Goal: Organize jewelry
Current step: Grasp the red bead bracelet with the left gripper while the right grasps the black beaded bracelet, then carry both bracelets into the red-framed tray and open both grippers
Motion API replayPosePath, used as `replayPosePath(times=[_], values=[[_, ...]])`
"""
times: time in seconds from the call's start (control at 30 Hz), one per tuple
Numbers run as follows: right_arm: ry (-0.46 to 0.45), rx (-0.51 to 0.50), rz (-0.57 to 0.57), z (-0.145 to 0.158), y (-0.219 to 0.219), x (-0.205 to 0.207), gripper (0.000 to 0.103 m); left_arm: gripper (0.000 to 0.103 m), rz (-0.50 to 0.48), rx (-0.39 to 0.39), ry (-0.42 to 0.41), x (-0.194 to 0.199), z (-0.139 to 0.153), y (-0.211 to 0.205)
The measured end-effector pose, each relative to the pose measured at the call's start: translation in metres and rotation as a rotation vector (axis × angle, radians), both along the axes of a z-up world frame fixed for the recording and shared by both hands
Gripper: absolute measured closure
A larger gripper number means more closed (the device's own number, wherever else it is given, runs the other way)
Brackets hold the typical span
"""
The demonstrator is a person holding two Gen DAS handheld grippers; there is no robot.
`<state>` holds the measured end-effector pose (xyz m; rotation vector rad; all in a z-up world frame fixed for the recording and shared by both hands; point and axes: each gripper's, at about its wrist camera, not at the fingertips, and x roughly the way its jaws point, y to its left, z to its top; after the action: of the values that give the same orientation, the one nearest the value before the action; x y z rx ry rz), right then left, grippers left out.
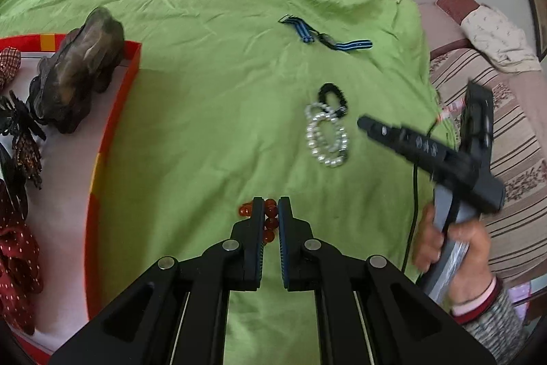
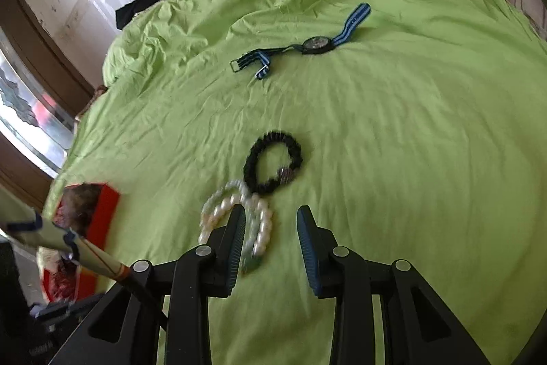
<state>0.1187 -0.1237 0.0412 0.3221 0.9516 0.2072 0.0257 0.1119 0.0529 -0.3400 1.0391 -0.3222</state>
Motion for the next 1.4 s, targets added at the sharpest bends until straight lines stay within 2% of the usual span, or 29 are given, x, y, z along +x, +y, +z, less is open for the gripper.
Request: replayPosePath(times=[0.13,0.27,0.3,0.33,0.4,0.57,0.7,0.83,0.97,1.07,1.2,1.4], values=[[0.02,-0.077,-0.013,-0.012,0.009,0.037,0.069,0.096,-0.011,0.036,-0.03,0.002,-0.004,0.001],[0.045,-0.092,-0.025,-0.027,0.013,0.061,0.07,0.096,-0.032,0.06,-0.017,0.007,-0.013,-0.002],[0.044,-0.091,-0.02,-0.028,0.015,0.063,0.073,0.096,-0.037,0.061,-0.017,0.007,-0.014,-0.001],[0.042,-0.084,-0.01,-0.028,0.016,0.064,0.094,0.096,-0.04,0.061,-0.016,0.007,-0.014,-0.002],[0.046,-0.057,-0.005,-0.025,0.014,0.063,0.093,0.096,-0.041,0.049,-0.016,0.007,-0.012,-0.001],[-0.006,-0.052,-0.021,0.001,0.008,0.042,0.094,0.096,-0.03,-0.013,-0.065,-0.005,0.013,0.008],[-0.068,-0.066,-0.024,0.036,0.004,0.017,0.094,0.096,-0.03,-0.036,-0.114,-0.02,0.039,0.017],[-0.126,-0.087,0.009,0.073,0.013,-0.016,0.094,0.096,-0.024,-0.077,-0.152,-0.037,0.067,0.033],[-0.154,-0.087,0.051,0.097,0.03,-0.045,0.094,0.096,-0.007,-0.118,-0.188,-0.055,0.094,0.053],[-0.167,-0.081,0.087,0.108,0.049,-0.065,0.094,0.096,0.013,-0.109,-0.228,-0.069,0.112,0.067],[-0.173,-0.077,0.147,0.116,0.08,-0.087,0.095,0.096,0.077,-0.054,-0.303,-0.097,0.133,0.093],[-0.191,-0.084,0.238,0.125,0.129,-0.11,0.096,0.096,0.208,-0.019,-0.326,-0.12,0.136,0.146]])
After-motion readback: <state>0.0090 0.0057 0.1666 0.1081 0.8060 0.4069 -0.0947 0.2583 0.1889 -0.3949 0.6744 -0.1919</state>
